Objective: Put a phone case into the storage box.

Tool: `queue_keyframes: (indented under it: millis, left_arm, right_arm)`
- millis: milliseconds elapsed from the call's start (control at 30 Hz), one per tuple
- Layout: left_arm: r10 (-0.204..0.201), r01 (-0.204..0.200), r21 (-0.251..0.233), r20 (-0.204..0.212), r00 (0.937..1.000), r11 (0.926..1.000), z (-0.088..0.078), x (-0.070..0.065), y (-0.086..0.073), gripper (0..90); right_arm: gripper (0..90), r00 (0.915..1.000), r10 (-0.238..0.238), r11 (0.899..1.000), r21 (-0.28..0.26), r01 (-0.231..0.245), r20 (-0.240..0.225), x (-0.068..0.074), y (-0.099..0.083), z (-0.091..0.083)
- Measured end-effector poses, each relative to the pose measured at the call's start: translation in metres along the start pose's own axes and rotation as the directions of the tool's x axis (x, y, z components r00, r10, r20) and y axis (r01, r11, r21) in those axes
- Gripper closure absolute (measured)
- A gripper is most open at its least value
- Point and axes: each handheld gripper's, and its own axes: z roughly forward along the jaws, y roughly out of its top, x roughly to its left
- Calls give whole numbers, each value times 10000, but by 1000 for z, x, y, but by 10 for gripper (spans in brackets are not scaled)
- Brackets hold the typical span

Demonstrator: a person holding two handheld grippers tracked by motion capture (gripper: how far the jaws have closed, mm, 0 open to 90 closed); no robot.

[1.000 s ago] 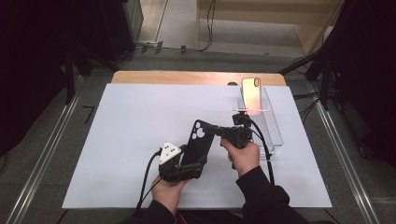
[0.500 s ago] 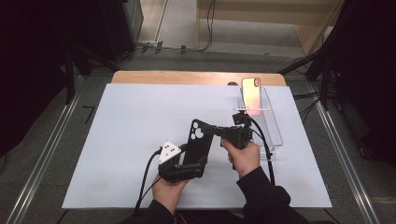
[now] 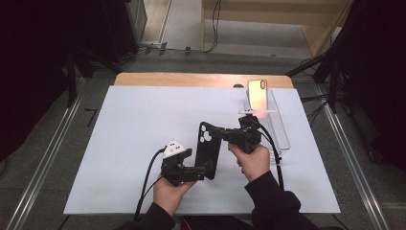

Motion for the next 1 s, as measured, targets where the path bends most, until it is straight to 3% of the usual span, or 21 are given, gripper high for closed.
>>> queue_keyframes:
  millis: [200,367,533,667,767,933,1000]
  left_arm:
    - [68,-107,616,626,9980,9980,-5,6,9,135]
    - [192,-313,1234,979,9950,9919,-9,17,18,140]
    - [335,-515,1474,1223,9919,9877,-14,22,25,148]
    - [532,-799,1946,1386,9889,9776,-16,23,30,145]
    - [643,-978,1976,1694,9835,9754,-20,25,35,145]
    - [791,-1257,2161,2122,9740,9683,-23,27,42,146]
    - [736,-1345,2452,2423,9674,9601,-24,27,45,146]
  right_arm:
    - [771,9942,-1036,9945,153,1032,287,6,0,-4]
    - [771,9888,-1489,9886,260,1485,133,6,0,-6]
    - [770,9761,-2175,9755,326,2174,8,8,0,-9]
    - [770,9719,-2325,9711,473,2340,-355,7,-1,-10]
    - [770,9702,-2329,9698,588,2369,-672,7,-1,-11]
    - [770,9495,-3003,9484,780,3075,-914,7,-3,-13]
    - [770,9452,-3073,9450,819,3168,-1108,6,-3,-15]
